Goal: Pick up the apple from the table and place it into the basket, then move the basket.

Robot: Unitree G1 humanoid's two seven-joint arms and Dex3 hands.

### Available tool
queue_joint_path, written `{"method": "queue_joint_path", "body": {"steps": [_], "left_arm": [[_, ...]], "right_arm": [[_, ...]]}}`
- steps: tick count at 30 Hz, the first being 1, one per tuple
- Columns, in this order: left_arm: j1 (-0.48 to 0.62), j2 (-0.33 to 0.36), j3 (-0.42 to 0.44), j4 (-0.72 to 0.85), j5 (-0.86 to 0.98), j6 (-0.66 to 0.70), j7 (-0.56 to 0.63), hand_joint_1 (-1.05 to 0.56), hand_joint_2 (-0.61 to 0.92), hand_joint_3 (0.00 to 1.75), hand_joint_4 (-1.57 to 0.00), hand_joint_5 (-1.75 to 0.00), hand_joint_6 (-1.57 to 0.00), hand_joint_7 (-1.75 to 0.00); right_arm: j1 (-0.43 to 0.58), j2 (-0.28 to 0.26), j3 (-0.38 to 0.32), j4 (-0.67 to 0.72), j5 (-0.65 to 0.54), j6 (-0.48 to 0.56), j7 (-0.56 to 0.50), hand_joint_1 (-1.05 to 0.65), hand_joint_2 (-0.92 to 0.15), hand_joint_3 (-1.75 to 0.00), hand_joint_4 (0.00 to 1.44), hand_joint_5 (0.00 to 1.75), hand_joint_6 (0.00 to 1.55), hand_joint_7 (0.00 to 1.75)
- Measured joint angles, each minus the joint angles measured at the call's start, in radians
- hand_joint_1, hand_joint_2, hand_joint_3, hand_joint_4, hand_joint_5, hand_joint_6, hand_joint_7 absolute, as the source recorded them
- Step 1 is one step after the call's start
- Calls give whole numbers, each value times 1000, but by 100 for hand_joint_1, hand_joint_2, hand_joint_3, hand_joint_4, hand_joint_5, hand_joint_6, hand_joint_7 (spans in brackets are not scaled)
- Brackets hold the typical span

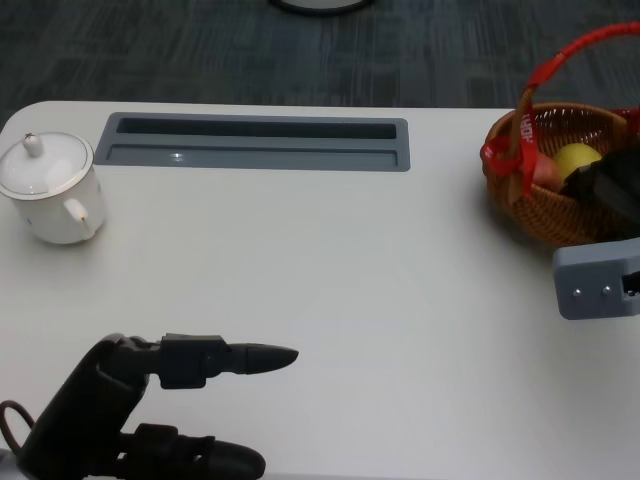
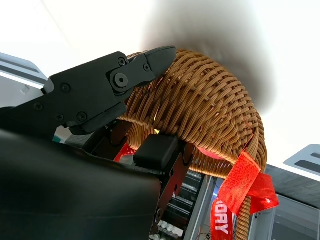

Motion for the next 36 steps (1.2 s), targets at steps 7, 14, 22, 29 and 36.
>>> {"method": "queue_joint_path", "body": {"steps": [7,14,22,29,36], "left_arm": [[24,0,6,-2,3,-2,3,-41,74,0,-100,-1,-92,0],[24,0,6,-7,2,-2,3,-40,74,0,-100,-1,-93,0],[4,0,3,5,-7,-12,3,-41,74,0,-100,0,-93,0],[-4,0,-2,9,-10,-15,3,-43,74,0,-100,0,-93,0],[-6,0,-7,18,-10,-25,3,-43,74,0,-101,0,-93,0]], "right_arm": [[-5,10,-11,3,14,10,17,-30,-92,-13,104,1,90,0],[-5,9,-35,4,31,-16,15,-51,-85,-1,102,0,80,0],[-6,6,-46,-5,46,-82,-26,-69,-79,0,87,0,69,0],[-11,-7,-51,-16,55,-130,-52,-84,-78,0,74,0,60,0],[-11,-22,-68,-23,66,-156,-56,-93,-80,0,58,0,47,0]]}}
